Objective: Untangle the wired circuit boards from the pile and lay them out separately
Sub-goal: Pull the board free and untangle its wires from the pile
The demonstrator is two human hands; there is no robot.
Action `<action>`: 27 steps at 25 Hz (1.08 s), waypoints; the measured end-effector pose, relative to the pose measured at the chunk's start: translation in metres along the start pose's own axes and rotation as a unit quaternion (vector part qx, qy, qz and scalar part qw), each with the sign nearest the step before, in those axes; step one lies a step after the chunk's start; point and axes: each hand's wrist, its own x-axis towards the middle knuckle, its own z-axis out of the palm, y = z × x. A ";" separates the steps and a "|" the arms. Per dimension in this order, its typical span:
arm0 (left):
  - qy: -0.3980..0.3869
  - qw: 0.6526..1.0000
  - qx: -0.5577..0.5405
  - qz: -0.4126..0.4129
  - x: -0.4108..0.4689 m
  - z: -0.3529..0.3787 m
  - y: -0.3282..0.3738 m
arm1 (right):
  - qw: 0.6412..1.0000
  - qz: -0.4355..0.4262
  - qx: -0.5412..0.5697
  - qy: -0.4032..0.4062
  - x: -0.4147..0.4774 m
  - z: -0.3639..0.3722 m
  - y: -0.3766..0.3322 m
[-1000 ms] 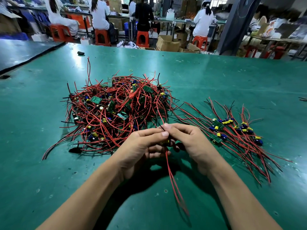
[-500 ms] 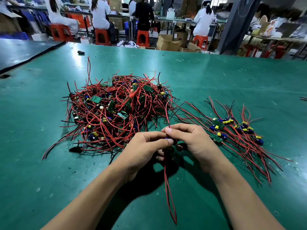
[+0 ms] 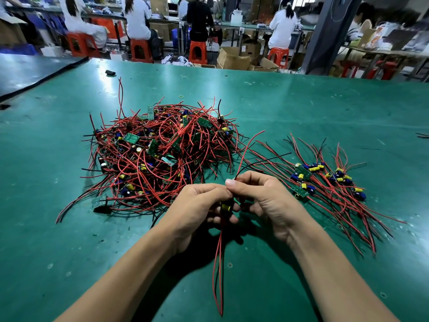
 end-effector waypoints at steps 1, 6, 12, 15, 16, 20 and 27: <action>-0.007 1.000 -0.005 -0.002 0.000 0.000 0.000 | 1.000 0.007 0.011 -0.009 0.000 -0.001 0.000; -0.005 1.000 -0.015 0.003 0.000 -0.001 -0.003 | 0.995 0.065 0.037 -0.063 -0.002 0.001 0.001; 0.037 0.999 0.003 0.004 0.004 0.001 -0.003 | 0.998 0.031 0.051 0.012 0.005 0.008 0.007; 0.035 0.999 0.016 -0.006 0.004 0.003 -0.002 | 0.996 0.007 0.012 0.083 0.011 0.002 0.009; 0.026 0.999 0.025 -0.010 0.003 0.004 -0.003 | 0.994 -0.004 0.004 0.109 0.013 -0.002 0.007; 0.000 0.995 0.097 -0.004 0.004 0.005 -0.003 | 0.984 -0.036 0.050 0.166 0.019 -0.013 0.003; -0.061 0.979 0.194 0.007 0.002 -0.001 -0.003 | 0.965 0.015 0.171 0.197 0.019 -0.023 -0.007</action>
